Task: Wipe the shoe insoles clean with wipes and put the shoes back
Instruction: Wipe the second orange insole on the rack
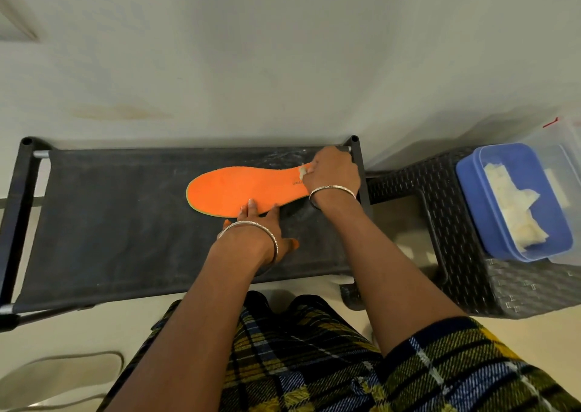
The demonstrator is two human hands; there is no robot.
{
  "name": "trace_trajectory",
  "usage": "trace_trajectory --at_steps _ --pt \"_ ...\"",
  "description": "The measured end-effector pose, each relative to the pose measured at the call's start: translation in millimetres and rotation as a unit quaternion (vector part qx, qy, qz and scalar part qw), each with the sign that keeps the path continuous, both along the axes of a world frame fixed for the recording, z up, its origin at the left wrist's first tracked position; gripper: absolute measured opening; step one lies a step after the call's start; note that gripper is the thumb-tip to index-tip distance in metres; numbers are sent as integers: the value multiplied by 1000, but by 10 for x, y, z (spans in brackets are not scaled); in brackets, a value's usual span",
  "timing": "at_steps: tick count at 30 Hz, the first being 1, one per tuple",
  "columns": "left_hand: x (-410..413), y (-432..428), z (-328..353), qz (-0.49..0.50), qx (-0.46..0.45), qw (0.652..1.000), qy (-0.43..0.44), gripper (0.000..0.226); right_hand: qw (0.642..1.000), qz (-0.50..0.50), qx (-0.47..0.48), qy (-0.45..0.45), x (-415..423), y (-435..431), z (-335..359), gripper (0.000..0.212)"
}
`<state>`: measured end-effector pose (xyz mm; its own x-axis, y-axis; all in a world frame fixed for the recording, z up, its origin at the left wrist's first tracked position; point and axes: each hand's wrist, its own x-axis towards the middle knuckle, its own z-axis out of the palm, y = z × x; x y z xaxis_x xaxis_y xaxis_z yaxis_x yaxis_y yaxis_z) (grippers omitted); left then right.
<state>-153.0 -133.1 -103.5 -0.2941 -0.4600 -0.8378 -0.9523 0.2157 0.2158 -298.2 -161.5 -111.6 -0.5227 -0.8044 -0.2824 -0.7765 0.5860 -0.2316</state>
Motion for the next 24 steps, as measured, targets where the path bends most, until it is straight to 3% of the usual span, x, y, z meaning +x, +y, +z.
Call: trace_trajectory --at_steps 7,12,16,21,24 --pt "10 23 -14 5 -14 1000 16 83 984 132 30 -114 262 -12 36 7" --pt "23 7 -10 -1 -6 1000 12 86 999 -13 30 6 -1 3 57 32" --pt "21 3 -6 -4 -1 1000 6 86 999 -9 27 35 -6 24 33 27" --pt "24 5 -10 -3 -6 1000 12 84 990 88 38 -102 244 -23 28 9" --pt "54 3 -23 -12 -10 1000 5 85 989 76 53 -113 222 -34 25 10"
